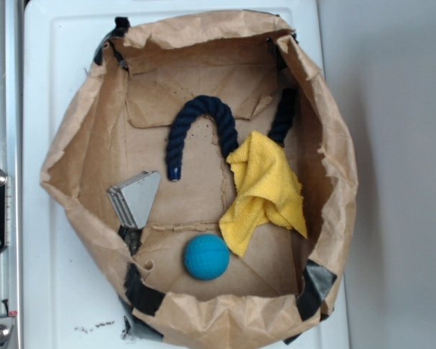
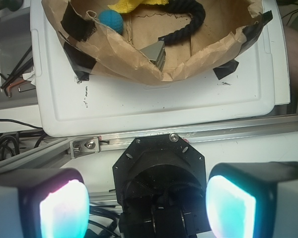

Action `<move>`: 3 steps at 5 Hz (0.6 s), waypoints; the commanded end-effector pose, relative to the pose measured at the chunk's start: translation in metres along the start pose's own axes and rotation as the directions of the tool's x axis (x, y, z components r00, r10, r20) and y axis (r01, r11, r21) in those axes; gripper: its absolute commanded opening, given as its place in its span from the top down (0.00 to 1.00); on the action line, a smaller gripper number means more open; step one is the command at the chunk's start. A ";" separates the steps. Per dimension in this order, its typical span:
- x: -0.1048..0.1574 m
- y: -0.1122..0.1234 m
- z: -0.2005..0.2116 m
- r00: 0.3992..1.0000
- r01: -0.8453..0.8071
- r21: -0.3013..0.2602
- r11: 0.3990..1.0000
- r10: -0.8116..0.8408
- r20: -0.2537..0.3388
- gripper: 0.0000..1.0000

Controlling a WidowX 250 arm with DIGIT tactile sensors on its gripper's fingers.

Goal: Grab the blue ball.

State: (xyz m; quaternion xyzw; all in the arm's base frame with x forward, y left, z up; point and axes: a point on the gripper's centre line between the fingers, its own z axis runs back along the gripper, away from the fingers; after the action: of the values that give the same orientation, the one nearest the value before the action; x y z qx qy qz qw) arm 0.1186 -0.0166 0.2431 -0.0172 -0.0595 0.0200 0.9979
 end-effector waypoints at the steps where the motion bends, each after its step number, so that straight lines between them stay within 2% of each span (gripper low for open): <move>1: 0.000 0.000 0.000 1.000 0.000 0.000 1.000 0.000 0.000 0.00; 2: 0.012 -0.005 0.004 0.995 -0.068 0.008 0.998 0.068 0.069 0.00; 3: 0.038 -0.007 -0.003 0.990 -0.110 -0.008 0.994 0.110 0.085 0.00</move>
State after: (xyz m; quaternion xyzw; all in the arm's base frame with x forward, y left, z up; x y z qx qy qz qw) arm 0.1561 -0.0222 0.2343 -0.0201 -0.0819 0.0761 0.9935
